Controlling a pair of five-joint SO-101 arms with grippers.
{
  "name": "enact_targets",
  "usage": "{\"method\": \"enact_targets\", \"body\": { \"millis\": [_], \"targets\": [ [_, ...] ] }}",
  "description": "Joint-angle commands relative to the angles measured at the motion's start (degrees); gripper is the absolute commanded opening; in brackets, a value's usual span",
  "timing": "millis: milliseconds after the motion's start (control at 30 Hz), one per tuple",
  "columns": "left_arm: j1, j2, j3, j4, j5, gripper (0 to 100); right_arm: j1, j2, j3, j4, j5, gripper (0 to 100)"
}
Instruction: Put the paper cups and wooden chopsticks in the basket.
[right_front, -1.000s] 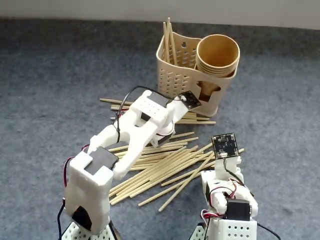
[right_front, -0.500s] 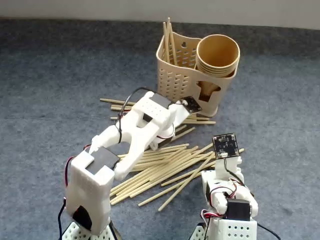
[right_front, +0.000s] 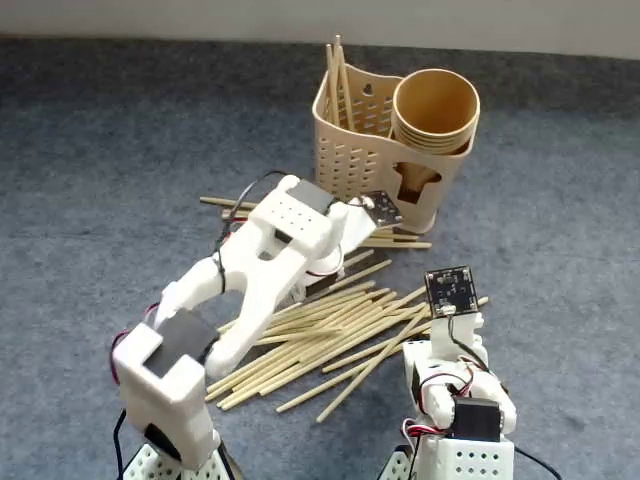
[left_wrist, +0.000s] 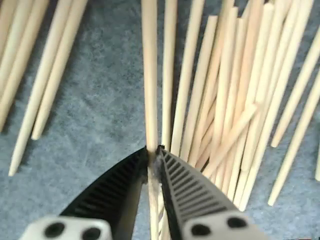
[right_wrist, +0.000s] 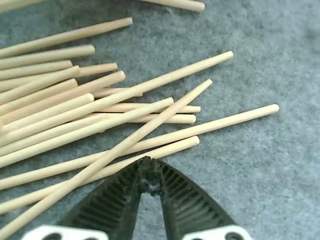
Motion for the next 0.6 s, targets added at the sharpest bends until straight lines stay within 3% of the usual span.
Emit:
{"method": "enact_targets", "body": {
  "millis": [0,267,567],
  "targets": [
    [-3.1,-11.5,4.8,-4.0,-0.4,0,0.5,-0.7,8.8,0.2,0.5,0.6],
    [-3.6,-25.7,13.8,-8.7,-0.1,1,0.5,-0.7,8.8,0.2,0.5,0.6],
    [-3.7,-42.4,18.0,-8.7,0.0,1,0.5,-0.7,8.8,0.1,0.5,0.6]
  ]
}}
